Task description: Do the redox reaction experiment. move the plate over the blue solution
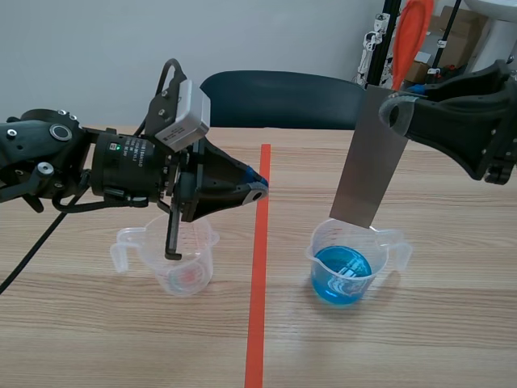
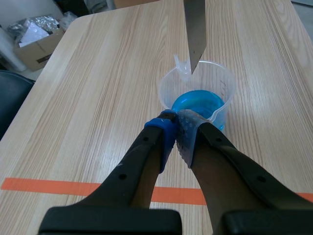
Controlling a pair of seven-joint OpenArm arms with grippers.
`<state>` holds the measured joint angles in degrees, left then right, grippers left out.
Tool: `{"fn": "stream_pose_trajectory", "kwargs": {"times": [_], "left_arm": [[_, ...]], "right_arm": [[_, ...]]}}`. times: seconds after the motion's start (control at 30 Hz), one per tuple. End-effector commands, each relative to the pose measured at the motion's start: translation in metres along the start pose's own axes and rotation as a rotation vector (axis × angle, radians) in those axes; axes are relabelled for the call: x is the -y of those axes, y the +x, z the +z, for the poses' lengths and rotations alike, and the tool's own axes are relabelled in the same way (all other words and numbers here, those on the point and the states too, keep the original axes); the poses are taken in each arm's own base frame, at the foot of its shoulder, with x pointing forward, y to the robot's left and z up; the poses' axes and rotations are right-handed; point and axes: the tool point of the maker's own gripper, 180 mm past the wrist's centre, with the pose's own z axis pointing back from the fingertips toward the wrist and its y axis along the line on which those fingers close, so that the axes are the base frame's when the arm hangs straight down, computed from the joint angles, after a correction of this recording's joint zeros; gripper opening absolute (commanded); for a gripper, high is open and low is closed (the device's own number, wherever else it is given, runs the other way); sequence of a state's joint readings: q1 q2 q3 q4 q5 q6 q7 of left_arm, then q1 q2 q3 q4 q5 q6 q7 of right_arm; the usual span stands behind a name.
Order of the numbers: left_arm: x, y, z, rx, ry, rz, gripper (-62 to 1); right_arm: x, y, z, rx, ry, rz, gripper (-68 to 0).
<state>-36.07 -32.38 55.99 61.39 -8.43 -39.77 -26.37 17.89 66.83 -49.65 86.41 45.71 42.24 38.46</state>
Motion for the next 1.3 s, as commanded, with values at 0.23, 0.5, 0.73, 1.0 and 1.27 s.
{"fn": "stream_pose_trajectory", "kwargs": {"times": [0.23,0.5,0.73,1.0,1.27], "left_arm": [[-0.0037,0.015,-0.0069,0.041,-0.004,-0.015,-58.2],[-0.0014,0.0114,-0.0072,0.03,-0.005,-0.006,-58.2],[-0.0013,0.0102,-0.0073,0.024,-0.006,-0.006,-58.2],[-0.0013,0.0102,-0.0073,0.024,-0.006,-0.006,-58.2],[-0.0013,0.0102,-0.0073,0.024,-0.006,-0.006,-58.2]], "right_arm": [[0.0051,0.0129,0.0002,0.034,-0.006,0.013,-66.9],[0.0051,0.0129,0.0002,0.034,-0.006,0.013,-66.9],[0.0051,0.0129,0.0002,0.034,-0.006,0.013,-66.9],[0.0051,0.0129,0.0002,0.034,-0.006,0.013,-66.9],[0.0051,0.0129,0.0002,0.034,-0.006,0.013,-66.9]]}}
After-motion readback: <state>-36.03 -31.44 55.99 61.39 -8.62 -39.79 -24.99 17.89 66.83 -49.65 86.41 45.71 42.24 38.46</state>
